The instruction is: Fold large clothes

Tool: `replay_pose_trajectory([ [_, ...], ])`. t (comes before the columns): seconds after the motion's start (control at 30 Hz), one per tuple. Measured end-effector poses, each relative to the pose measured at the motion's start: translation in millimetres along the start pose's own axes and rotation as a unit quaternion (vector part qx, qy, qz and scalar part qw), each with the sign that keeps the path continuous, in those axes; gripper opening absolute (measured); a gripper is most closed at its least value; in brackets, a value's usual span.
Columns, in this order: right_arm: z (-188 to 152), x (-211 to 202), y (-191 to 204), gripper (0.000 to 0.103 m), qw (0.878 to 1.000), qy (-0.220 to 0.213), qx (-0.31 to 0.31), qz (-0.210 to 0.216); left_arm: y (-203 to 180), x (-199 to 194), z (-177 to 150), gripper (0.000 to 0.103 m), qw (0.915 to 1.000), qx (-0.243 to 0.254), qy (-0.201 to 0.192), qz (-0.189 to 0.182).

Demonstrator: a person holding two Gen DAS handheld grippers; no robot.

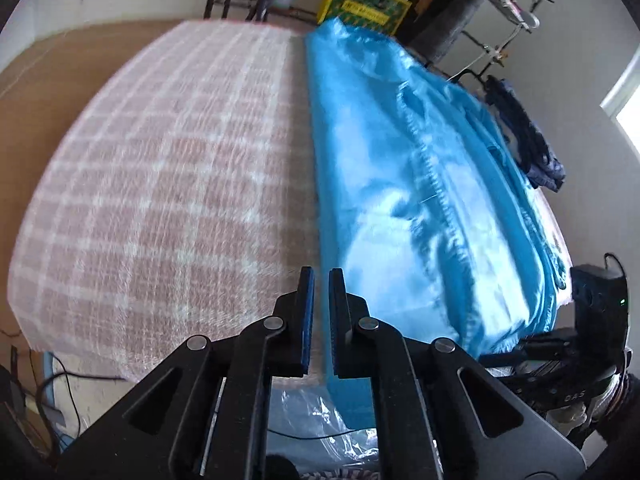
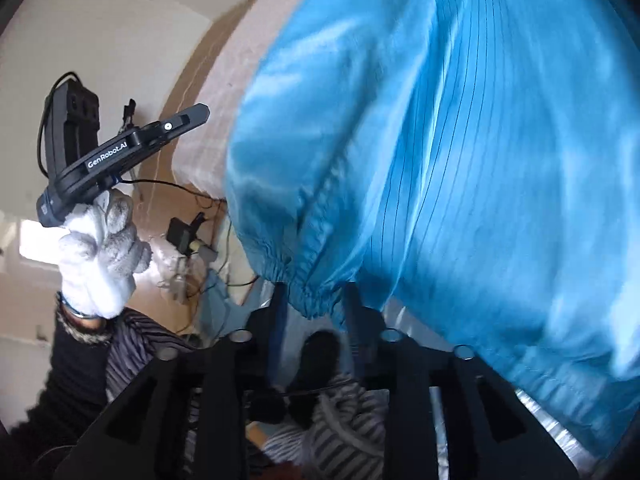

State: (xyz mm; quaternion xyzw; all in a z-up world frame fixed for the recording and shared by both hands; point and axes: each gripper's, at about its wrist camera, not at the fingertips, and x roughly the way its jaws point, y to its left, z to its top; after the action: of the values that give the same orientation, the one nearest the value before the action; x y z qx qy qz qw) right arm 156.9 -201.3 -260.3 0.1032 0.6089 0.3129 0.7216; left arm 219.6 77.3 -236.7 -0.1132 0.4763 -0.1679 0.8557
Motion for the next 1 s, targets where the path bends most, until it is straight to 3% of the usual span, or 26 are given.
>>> replay_pose_trajectory([
  [0.1,-10,-33,15,0.043,0.997,-0.055,-0.043,-0.041,-27,-14,0,0.004,0.9987,0.042,-0.027,-0.011],
  [0.2,-22,-64,22,0.043,0.988,-0.113,-0.064,-0.086,-55,-23,-2,0.020,0.9960,0.073,-0.050,-0.018],
  [0.33,-32,-117,14,0.044,0.973,-0.191,-0.055,-0.113,-89,-31,-3,0.024,0.9931,0.093,-0.056,-0.045],
  [0.43,-34,-157,0,0.051,0.968,-0.220,-0.027,-0.118,-116,-32,0,0.033,0.9901,0.111,-0.061,-0.061],
  [0.53,-40,-191,-16,0.055,0.961,-0.247,0.010,-0.123,-145,-28,3,0.034,0.9866,0.130,-0.055,-0.081],
  [0.63,-52,-225,-38,0.067,0.952,-0.272,0.049,-0.135,-174,-17,3,0.036,0.9828,0.151,-0.042,-0.097],
  [0.77,-71,-260,-71,0.068,0.939,-0.294,0.102,-0.145,-208,9,2,0.046,0.9793,0.171,-0.012,-0.107],
  [1.0,-95,-287,-150,0.068,0.917,-0.294,0.173,-0.205,-258,65,3,0.047,0.9738,0.194,0.027,-0.116],
])
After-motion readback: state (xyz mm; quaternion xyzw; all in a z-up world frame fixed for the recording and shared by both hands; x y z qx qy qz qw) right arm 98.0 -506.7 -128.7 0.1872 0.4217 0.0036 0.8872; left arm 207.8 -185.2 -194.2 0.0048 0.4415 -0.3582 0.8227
